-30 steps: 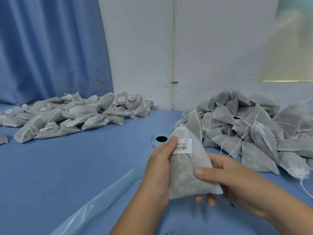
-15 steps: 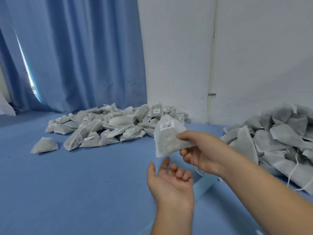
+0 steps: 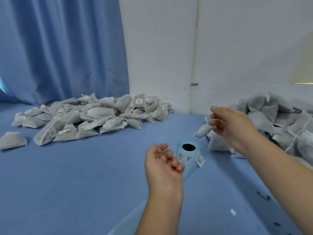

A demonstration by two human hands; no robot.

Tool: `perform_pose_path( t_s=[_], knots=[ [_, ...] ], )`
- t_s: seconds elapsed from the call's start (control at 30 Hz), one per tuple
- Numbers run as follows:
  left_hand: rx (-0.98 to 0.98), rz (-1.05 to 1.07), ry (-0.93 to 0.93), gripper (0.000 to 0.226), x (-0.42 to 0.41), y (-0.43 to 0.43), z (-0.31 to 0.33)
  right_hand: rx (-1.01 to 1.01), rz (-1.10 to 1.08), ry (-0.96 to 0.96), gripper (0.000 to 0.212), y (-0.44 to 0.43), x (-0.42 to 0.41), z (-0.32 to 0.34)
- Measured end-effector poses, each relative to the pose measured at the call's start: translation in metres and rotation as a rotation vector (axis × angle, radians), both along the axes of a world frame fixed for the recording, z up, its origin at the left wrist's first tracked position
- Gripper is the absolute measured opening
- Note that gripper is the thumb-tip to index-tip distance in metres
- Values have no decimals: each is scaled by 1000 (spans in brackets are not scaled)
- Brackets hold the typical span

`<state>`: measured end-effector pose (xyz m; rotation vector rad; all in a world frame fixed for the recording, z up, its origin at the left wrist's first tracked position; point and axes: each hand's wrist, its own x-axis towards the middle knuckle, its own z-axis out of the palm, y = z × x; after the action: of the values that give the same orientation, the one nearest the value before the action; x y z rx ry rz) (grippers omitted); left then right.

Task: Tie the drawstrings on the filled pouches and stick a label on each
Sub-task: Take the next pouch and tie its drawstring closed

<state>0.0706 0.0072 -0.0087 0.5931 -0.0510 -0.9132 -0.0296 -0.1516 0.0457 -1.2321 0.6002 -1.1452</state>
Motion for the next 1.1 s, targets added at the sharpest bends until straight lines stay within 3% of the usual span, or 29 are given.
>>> perform_pose_path(
  t_s=[0.2, 0.4, 0.47, 0.6, 0.67, 0.83, 1.0, 1.1],
  knots=[
    [150, -116, -357, 14, -28, -13, -8, 103, -173, 219, 14, -13, -99, -40],
    [386, -164, -736, 12, -44, -15, -21, 24, -296, 510, 5, -11, -111, -54],
    [419, -211, -730, 12, -46, -15, -23, -52, -258, 606, 8, -11, -92, -55],
    [451, -270, -618, 10, -45, -19, -24, -288, -254, 865, 44, -27, -43, -51],
    [464, -268, -639, 10, -44, -19, -24, -424, -356, 1032, 39, -39, -25, -48],
    [441, -266, -627, 8, -43, -18, -19, -333, -506, 1097, 32, -61, -1, -55],
    [429, -273, -656, 8, -49, -19, -17, -372, -624, 1182, 23, -76, 0, -73],
    [434, -240, -725, 9, -51, -20, -17, -372, -590, 1233, 34, -71, 1, -72]
  ],
)
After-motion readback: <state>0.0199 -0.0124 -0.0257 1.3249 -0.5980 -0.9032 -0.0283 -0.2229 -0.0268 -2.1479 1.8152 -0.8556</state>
